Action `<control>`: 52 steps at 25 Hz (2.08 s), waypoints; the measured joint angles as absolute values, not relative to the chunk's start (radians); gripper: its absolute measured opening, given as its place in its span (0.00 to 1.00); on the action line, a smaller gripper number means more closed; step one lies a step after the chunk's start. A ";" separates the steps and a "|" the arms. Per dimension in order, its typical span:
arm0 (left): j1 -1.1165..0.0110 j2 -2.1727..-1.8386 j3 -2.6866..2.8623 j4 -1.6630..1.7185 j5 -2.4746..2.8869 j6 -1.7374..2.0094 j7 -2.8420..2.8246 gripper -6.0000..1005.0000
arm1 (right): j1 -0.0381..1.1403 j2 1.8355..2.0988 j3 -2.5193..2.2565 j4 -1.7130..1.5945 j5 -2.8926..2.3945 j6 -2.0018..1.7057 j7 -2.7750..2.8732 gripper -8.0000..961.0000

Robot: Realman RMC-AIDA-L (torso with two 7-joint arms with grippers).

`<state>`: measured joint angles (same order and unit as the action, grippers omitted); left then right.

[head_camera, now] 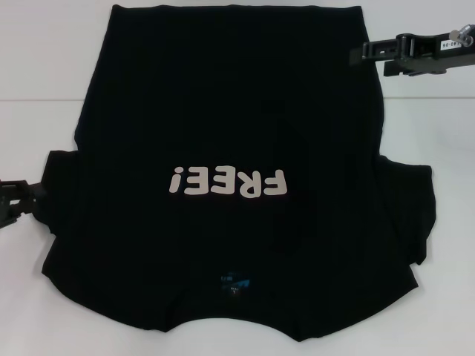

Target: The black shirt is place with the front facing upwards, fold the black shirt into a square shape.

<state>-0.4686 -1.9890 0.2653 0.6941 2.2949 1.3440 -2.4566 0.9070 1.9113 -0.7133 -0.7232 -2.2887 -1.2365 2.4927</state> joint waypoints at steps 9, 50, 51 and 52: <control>-0.472 -1.985 0.273 0.648 2.309 1.275 -2.483 0.32 | 0.906 1.911 -0.713 -0.723 -2.289 -1.236 2.493 0.98; -0.523 -1.967 0.325 0.646 2.473 1.158 -2.496 0.01 | 0.894 1.905 -0.701 -0.724 -2.285 -1.231 2.493 0.98; -0.524 -1.966 0.323 0.656 2.496 1.154 -2.513 0.01 | 0.894 1.905 -0.701 -0.724 -2.284 -1.231 2.493 0.98; -0.524 -1.965 0.322 0.665 2.507 1.153 -2.519 0.01 | 0.894 1.905 -0.701 -0.724 -2.283 -1.230 2.493 0.98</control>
<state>-0.5242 -1.9649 0.3219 0.6651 2.5073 1.1531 -2.5195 0.8942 1.9049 -0.7010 -0.7240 -2.2835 -1.2302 2.4927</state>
